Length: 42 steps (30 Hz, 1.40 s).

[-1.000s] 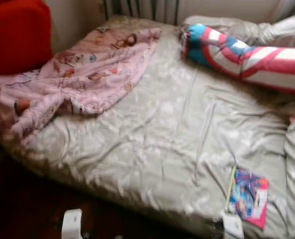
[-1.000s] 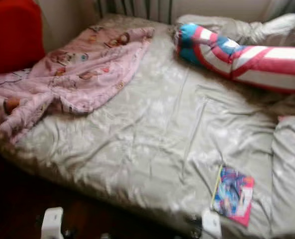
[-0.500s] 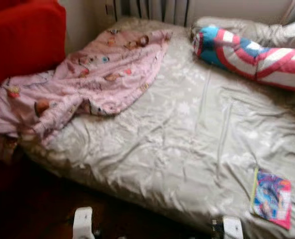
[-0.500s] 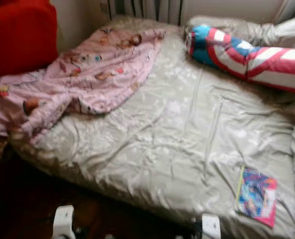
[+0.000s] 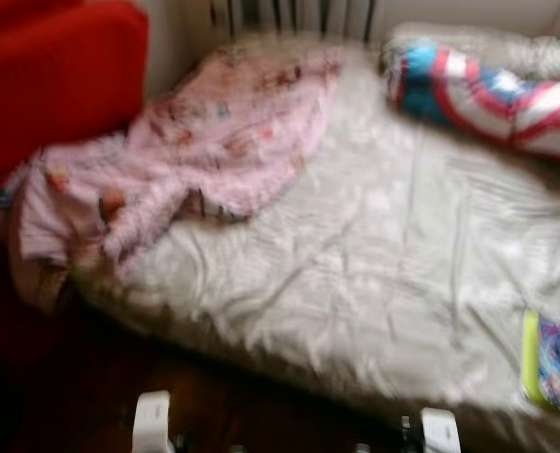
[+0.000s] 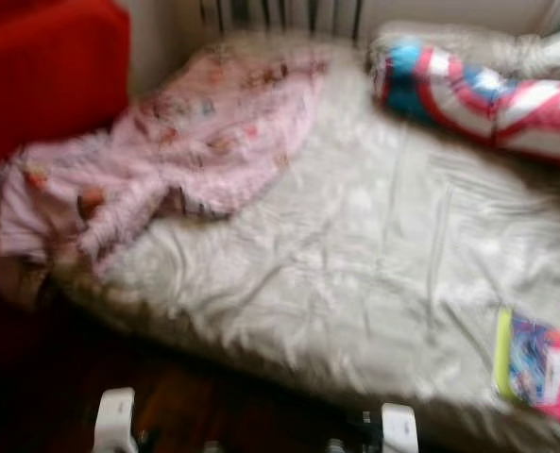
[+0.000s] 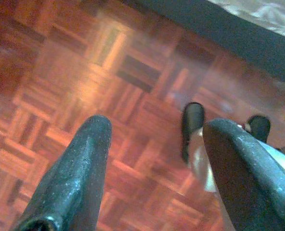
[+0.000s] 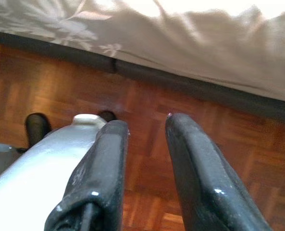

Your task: Clean up the room

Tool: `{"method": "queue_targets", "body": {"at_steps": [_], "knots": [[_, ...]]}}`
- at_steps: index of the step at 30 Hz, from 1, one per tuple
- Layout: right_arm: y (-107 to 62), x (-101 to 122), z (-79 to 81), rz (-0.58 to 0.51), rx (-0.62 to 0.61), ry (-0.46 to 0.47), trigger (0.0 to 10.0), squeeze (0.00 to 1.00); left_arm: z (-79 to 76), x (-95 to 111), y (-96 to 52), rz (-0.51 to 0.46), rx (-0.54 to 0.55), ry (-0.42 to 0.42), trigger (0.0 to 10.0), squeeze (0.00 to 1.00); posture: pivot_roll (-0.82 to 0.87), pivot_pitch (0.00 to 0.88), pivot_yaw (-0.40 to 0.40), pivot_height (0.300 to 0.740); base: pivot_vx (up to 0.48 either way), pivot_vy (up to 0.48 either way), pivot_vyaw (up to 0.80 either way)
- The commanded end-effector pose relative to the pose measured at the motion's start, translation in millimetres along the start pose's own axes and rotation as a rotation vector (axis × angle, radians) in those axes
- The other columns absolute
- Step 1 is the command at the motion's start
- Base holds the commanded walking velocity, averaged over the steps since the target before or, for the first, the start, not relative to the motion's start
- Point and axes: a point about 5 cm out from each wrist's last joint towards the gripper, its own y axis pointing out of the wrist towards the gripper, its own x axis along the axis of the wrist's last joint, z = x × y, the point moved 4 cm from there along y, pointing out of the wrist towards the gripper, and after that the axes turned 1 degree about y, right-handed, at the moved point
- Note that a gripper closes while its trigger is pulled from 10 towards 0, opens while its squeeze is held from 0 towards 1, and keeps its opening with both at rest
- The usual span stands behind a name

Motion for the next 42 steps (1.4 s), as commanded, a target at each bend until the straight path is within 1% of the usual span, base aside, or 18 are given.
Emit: {"method": "queue_targets", "body": {"at_steps": [1, 23, 42], "knots": [[-2.6, -12.2, -6.8, 0.039, -0.017, 0.004, 10.0, 0.0, -1.7, -14.7, -2.3, 0.046, -0.008, -0.003, 10.0, 0.0, 0.0, 0.217, 0.02, 0.74, 0.0, 0.394, 0.0], [-2.6, -12.2, -6.6, 0.04, -0.017, 0.002, 10.0, 0.0, -0.4, -14.8, -2.4, 0.046, -0.007, -0.001, 10.0, 0.0, 0.0, 0.225, 0.021, 0.74, 0.0, 0.395, 0.0], [-2.7, -12.7, -6.4, 0.041, -0.013, -0.005, 10.0, 0.0, -0.4, -15.9, -2.7, 0.048, -0.01, 0.004, 10.0, 0.0, 0.0, 0.203, 0.021, 0.74, 0.0, 0.394, 0.0]]}}
